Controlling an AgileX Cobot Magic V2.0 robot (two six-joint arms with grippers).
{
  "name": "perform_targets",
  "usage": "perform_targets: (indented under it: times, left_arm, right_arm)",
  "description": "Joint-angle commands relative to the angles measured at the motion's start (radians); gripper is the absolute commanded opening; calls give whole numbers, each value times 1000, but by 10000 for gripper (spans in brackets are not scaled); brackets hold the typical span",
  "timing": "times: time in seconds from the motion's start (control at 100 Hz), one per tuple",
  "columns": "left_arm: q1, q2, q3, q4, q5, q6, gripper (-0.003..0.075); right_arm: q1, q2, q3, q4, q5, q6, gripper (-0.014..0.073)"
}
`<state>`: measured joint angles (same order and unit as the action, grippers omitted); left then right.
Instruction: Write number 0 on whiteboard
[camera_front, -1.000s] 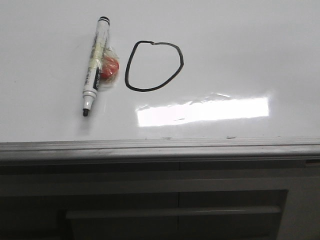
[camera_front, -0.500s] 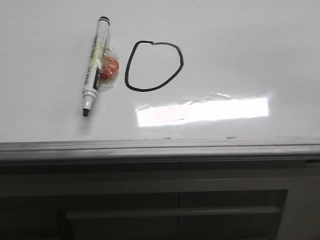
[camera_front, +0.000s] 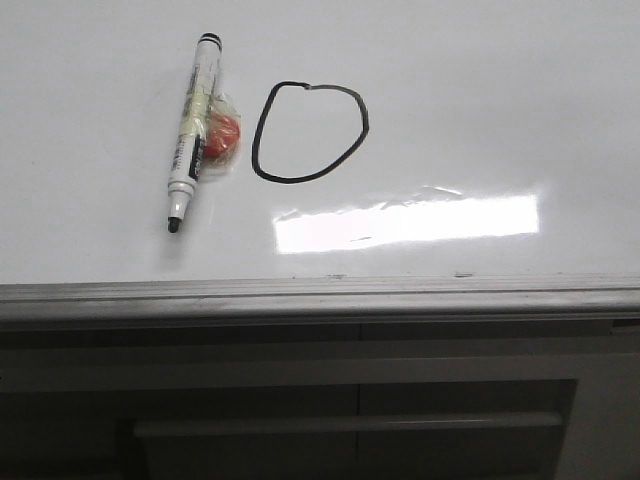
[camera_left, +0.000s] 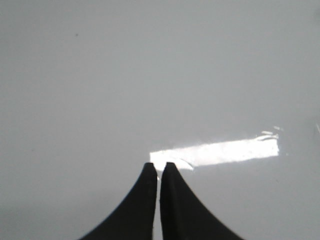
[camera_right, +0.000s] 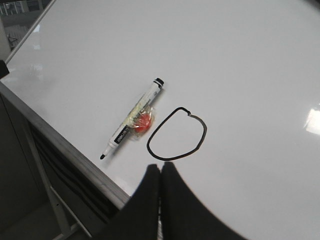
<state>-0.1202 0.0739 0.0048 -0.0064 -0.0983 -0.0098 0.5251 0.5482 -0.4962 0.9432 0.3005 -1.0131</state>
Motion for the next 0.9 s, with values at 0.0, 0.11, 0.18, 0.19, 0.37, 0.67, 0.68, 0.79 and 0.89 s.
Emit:
perform_targets:
  times: [0.0, 0.11, 0.18, 0.19, 0.37, 0.67, 0.68, 0.79, 0.89]
  left_arm:
    - [2, -21, 20, -17, -41, 23, -20]
    - [2, -50, 31, -14, 98, 23, -20]
    - [2, -63, 31, -9, 206, 23, -20]
    - [2, -63, 31, -9, 226, 23, -20]
    - [2, -102, 31, -41, 374, 23, -20]
    - [2, -106, 31, -81, 370, 23, -20]
    - [2, -106, 31, -81, 370, 23, -20]
    - [2, -106, 31, -81, 370, 23, -20]
    - [2, -106, 31, -81, 370, 23, -20]
  right_arm:
    - [-8, 1, -24, 11, -36, -9, -69]
    - [-8, 1, -24, 11, -36, -9, -69]
    - [-8, 1, -24, 11, -36, -9, -69]
    - [-8, 1, -24, 11, -36, -9, -69]
    - [-8, 1, -24, 11, -36, -9, -69]
    - [-8, 1, -24, 11, -36, -9, -69]
    - [-8, 1, -24, 11, -36, -9, -69]
    - [-8, 1, -24, 11, -36, -9, -69]
    - [-8, 1, -24, 11, -36, -9, -69]
